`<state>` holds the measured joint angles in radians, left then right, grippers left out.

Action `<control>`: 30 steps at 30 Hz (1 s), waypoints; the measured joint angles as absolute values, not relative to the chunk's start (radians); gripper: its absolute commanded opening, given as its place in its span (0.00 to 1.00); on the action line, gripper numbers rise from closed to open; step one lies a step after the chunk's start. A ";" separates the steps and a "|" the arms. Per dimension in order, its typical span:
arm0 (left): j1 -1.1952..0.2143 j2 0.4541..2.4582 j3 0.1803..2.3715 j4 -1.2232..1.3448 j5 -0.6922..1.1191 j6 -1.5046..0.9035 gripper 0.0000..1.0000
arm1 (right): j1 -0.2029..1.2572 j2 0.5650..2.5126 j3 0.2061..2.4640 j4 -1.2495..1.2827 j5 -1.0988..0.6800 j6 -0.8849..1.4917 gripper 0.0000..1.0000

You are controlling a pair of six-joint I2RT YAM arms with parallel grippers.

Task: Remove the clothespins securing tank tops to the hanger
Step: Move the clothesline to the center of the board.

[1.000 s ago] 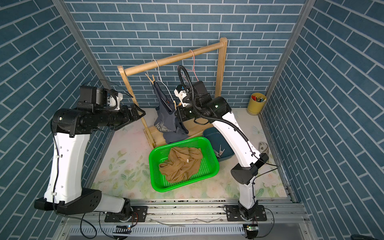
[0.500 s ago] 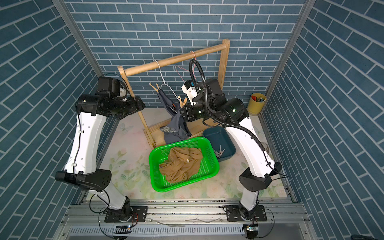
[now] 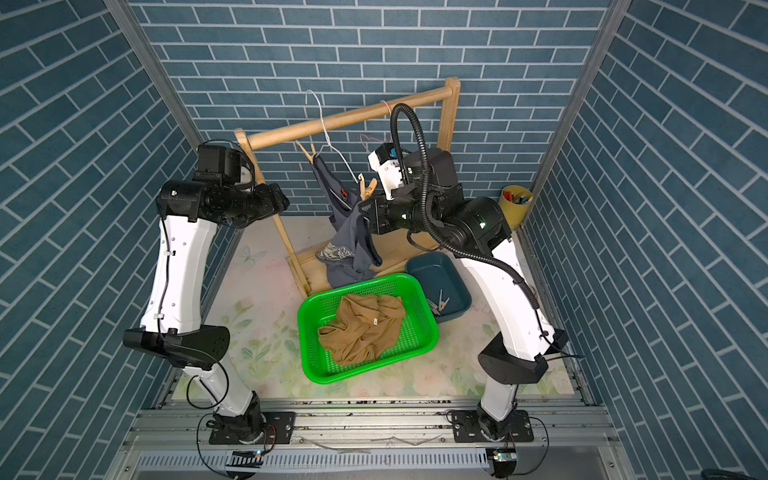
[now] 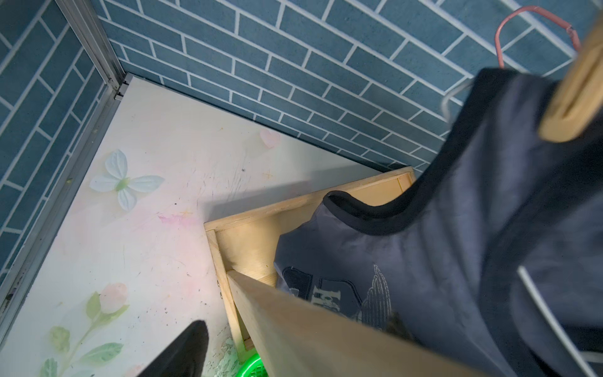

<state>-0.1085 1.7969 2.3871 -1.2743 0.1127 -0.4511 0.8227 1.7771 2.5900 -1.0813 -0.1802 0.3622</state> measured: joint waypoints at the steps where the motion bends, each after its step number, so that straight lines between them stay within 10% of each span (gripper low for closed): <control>1: -0.103 1.809 2.401 -1.271 0.111 -0.447 0.83 | 0.823 1.779 2.598 -1.076 -0.180 0.362 0.00; 30: 0.021 2.138 2.706 -0.997 0.067 -0.417 0.83 | 0.824 1.684 2.608 -1.138 -0.233 0.441 0.00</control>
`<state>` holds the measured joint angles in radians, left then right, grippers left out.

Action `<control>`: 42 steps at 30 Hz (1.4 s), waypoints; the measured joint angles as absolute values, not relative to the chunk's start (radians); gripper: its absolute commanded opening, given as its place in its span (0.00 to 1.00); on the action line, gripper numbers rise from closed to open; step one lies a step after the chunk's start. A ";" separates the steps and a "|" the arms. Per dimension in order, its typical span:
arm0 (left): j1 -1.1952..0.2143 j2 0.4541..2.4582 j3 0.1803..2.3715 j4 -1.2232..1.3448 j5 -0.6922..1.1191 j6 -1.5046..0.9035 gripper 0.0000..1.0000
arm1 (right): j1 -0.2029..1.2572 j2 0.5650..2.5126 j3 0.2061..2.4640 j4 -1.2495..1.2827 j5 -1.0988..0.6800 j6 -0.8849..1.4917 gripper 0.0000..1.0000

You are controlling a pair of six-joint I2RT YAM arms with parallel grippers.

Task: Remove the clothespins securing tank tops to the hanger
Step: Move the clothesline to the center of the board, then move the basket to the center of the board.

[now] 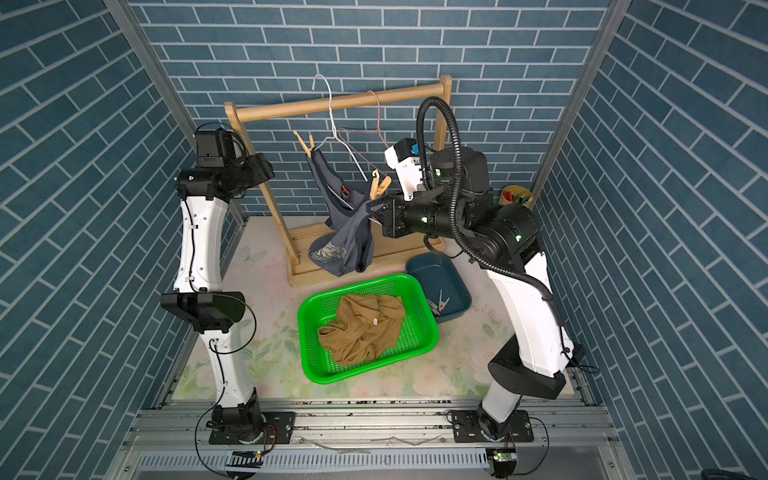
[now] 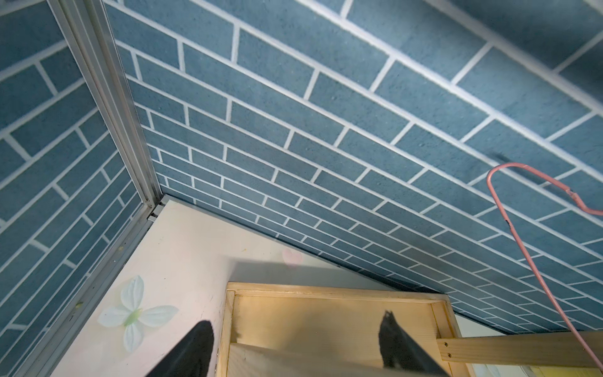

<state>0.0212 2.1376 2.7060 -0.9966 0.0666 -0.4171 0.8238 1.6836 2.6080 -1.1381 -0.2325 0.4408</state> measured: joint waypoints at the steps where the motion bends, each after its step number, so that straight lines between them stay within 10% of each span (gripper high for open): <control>1: 0.021 2.136 2.706 -0.997 0.077 -0.424 0.83 | 0.824 1.676 2.608 -1.138 -0.234 0.443 0.00; 15: -0.031 1.657 2.403 -1.161 0.157 -0.542 0.86 | 0.824 1.525 2.612 -1.138 -0.328 0.522 0.00; 27: -0.033 1.219 1.464 -1.234 0.287 -0.644 0.86 | 0.824 1.485 2.653 -1.129 -0.430 0.612 0.00; 42: -0.144 1.149 0.918 -1.032 0.439 -0.735 0.85 | 0.824 1.376 2.531 -1.107 -0.431 0.632 0.00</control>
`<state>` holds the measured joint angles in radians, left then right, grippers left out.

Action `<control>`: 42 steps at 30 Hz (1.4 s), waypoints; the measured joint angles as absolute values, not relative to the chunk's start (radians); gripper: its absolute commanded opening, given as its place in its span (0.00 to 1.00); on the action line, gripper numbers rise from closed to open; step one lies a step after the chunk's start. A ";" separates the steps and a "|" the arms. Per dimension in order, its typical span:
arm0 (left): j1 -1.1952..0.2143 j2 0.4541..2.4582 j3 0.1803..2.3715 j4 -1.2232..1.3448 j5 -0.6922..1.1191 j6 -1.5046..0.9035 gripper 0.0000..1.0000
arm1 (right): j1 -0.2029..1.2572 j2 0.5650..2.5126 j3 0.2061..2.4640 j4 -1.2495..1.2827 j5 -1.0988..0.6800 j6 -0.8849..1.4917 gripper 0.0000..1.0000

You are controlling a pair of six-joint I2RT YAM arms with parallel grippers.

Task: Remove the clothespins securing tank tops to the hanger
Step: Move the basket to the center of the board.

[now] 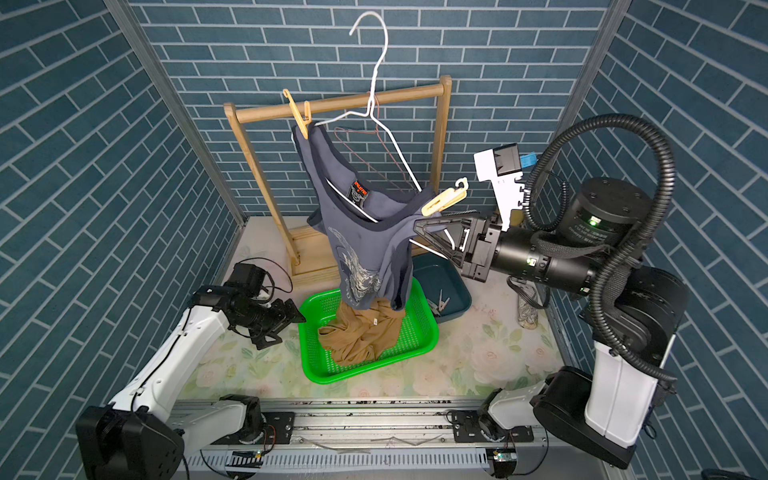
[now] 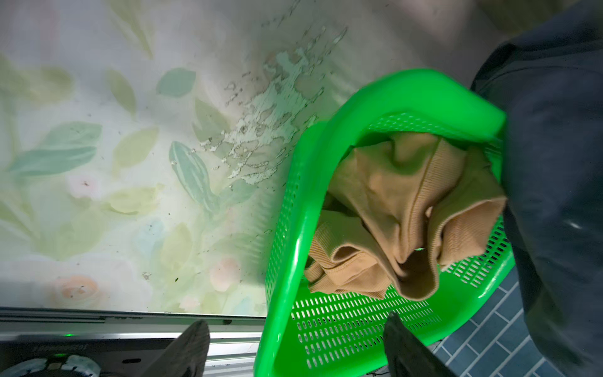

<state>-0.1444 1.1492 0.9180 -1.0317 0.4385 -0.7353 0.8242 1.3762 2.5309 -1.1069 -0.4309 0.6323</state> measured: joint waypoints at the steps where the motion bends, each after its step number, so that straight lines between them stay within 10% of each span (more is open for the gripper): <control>1: -0.152 1.155 0.897 -1.015 0.442 -0.744 0.84 | 0.824 1.377 2.521 -1.106 -0.430 0.632 0.00; 19: -0.189 1.327 0.831 -0.763 0.509 -0.757 0.08 | 0.825 1.348 2.297 -1.077 -0.422 0.632 0.00; 35: -0.161 1.565 1.146 -0.886 0.353 -0.545 0.03 | 0.825 1.292 2.248 -1.055 -0.415 0.640 0.00; 42: -0.094 1.657 1.238 -0.946 0.313 -0.458 0.24 | 0.825 1.401 2.500 -1.097 -0.457 0.671 0.00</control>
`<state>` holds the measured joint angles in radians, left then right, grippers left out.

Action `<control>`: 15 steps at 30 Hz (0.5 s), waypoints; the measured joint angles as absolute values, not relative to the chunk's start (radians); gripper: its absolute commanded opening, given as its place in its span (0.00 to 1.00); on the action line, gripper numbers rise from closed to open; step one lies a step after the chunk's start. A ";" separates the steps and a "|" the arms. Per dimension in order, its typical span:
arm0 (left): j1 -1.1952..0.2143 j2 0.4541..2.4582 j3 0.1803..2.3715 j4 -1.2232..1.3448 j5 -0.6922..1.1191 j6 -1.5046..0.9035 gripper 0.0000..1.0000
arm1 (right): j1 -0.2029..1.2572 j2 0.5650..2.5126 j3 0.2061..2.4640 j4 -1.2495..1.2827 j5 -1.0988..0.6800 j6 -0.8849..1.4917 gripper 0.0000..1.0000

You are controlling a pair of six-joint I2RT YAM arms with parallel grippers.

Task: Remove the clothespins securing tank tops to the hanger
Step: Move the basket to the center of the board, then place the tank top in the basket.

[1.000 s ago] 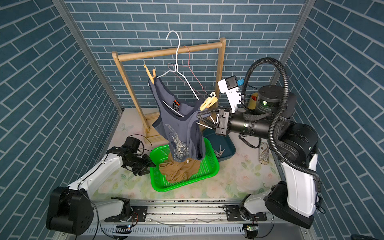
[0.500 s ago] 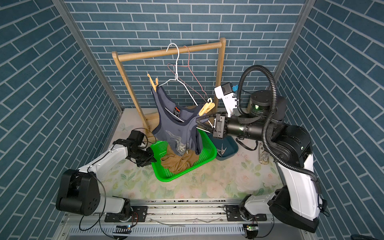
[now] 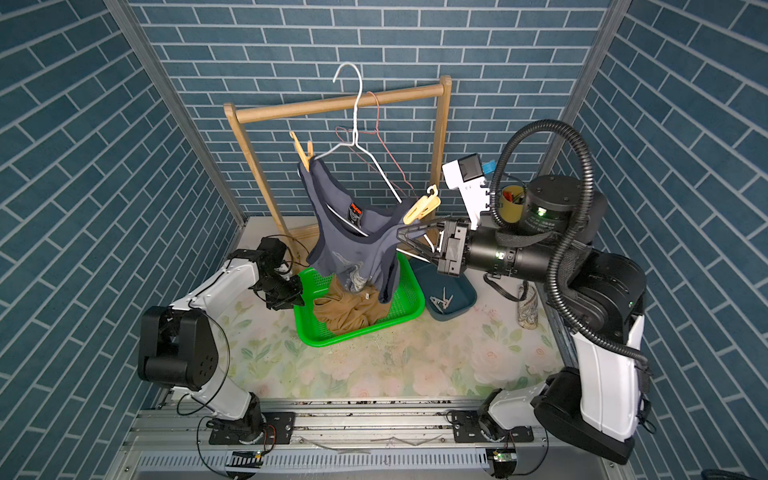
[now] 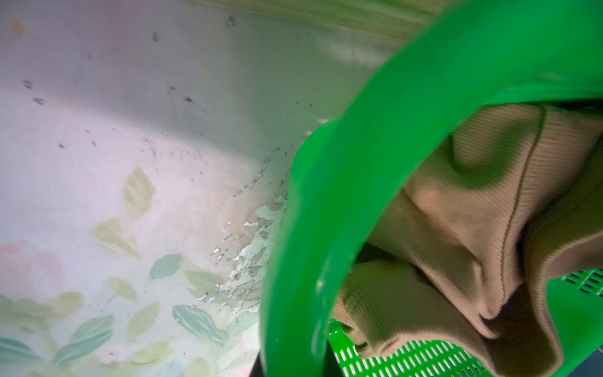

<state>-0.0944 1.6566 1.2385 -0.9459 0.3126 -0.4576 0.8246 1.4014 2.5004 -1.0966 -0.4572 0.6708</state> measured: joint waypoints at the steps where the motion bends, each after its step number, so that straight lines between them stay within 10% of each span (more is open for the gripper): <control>1: -0.089 1.669 1.250 -0.949 0.297 -0.453 0.30 | 0.825 1.424 2.552 -1.097 -0.466 0.675 0.00; 9: -0.077 1.691 1.304 -0.965 0.238 -0.432 0.71 | 0.825 1.447 2.629 -1.084 -0.490 0.677 0.00; 15: -0.077 1.652 1.317 -1.007 0.228 -0.440 0.83 | 0.825 1.382 2.476 -1.087 -0.481 0.672 0.00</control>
